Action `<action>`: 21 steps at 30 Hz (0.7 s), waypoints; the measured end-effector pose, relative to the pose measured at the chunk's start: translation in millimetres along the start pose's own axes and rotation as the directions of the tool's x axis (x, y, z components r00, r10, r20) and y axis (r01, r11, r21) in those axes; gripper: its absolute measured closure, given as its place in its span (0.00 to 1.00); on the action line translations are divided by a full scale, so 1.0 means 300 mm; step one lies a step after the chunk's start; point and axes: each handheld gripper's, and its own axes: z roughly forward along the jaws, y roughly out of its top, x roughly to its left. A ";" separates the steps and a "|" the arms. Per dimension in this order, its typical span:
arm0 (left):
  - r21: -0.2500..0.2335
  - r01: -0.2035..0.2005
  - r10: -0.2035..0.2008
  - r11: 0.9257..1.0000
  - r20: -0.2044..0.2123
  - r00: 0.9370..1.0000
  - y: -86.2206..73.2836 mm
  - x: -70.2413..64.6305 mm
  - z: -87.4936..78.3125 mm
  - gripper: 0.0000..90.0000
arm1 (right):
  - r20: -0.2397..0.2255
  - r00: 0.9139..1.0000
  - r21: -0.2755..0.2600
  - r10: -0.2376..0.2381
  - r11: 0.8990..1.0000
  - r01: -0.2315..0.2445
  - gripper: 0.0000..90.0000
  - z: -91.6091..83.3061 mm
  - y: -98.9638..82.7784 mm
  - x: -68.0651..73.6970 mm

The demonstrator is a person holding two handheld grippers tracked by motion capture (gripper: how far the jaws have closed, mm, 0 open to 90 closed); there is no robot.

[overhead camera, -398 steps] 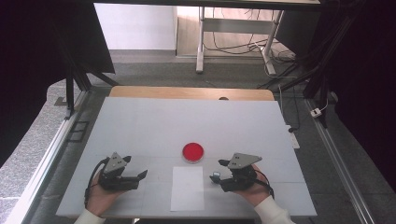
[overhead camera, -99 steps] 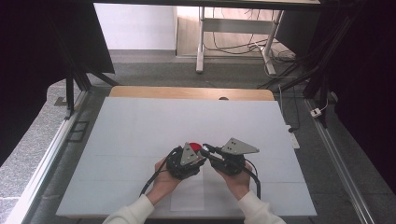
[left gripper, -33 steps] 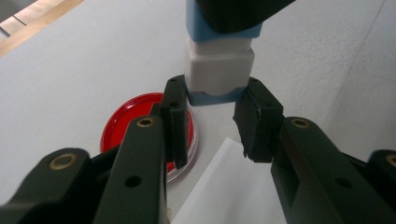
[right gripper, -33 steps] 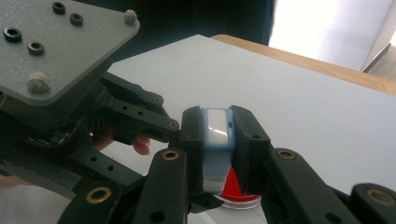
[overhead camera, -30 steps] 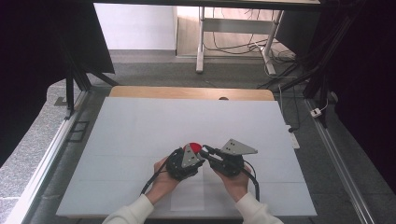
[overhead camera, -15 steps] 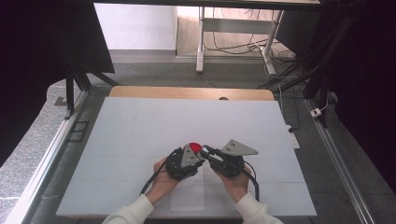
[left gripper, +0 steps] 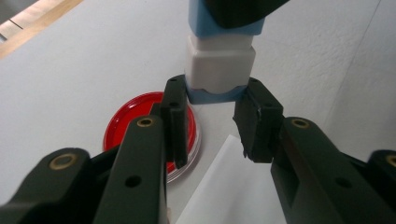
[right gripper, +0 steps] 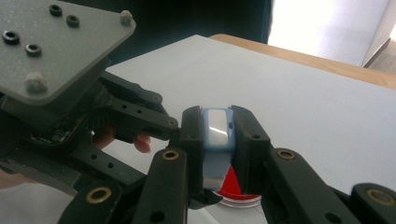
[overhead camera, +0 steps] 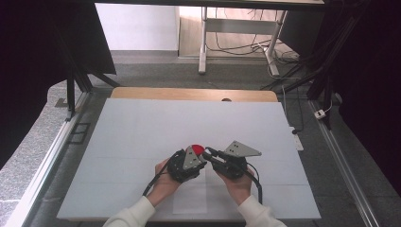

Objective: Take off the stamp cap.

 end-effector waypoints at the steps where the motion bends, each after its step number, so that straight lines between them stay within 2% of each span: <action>1: -0.003 0.005 -0.005 1.000 0.006 1.000 0.000 0.002 -0.001 0.73 | 0.001 1.000 0.002 -0.002 1.000 0.002 0.83 -0.002 0.000 0.000; 6: -0.004 0.022 -0.022 1.000 0.011 1.000 -0.002 0.001 0.000 0.73 | 0.005 1.000 -0.001 0.000 1.000 0.000 0.83 -0.003 -0.001 0.003; 9: -0.007 0.057 -0.057 0.998 0.033 0.998 -0.005 0.008 0.003 0.73 | 0.008 1.000 0.002 0.003 1.000 -0.003 0.83 -0.003 -0.003 0.003; 11: -0.006 0.063 -0.063 0.998 0.040 0.997 -0.006 0.011 0.003 0.73 | 0.008 1.000 0.002 0.002 1.000 -0.002 0.83 -0.003 -0.002 0.003; 12: -0.006 0.057 -0.057 0.998 0.034 0.998 -0.006 0.008 0.003 0.73 | 0.006 1.000 0.003 0.004 1.000 -0.004 0.83 -0.002 -0.002 0.002; 14: 0.002 0.019 -0.019 1.000 0.000 1.000 -0.004 0.001 0.003 0.73 | 0.002 1.000 0.005 0.005 1.000 -0.005 0.83 -0.002 -0.002 0.000; 15: 0.017 -0.004 0.004 1.000 -0.015 1.000 -0.003 -0.004 0.005 0.73 | 0.002 1.000 0.006 0.005 1.000 -0.005 0.83 -0.002 -0.002 0.000; 16: 0.052 -0.047 0.050 0.998 -0.044 0.998 -0.007 -0.009 0.011 0.74 | 0.001 1.000 0.003 0.003 1.000 -0.003 0.84 -0.004 -0.001 -0.001; 17: 0.074 -0.068 0.073 0.995 -0.064 0.995 -0.016 -0.010 0.019 0.74 | 0.022 1.000 -0.012 -0.009 1.000 0.009 0.84 -0.011 0.004 -0.003; 19: 0.058 -0.013 0.016 0.998 -0.035 0.999 -0.029 0.009 0.021 0.74 | 0.035 0.999 -0.037 -0.006 0.999 0.007 0.84 -0.035 0.022 -0.019; 21: 0.033 0.004 -0.003 0.999 -0.039 0.999 -0.027 0.020 0.013 0.74 | 0.044 0.999 -0.059 0.021 0.998 -0.019 0.84 -0.059 0.033 -0.041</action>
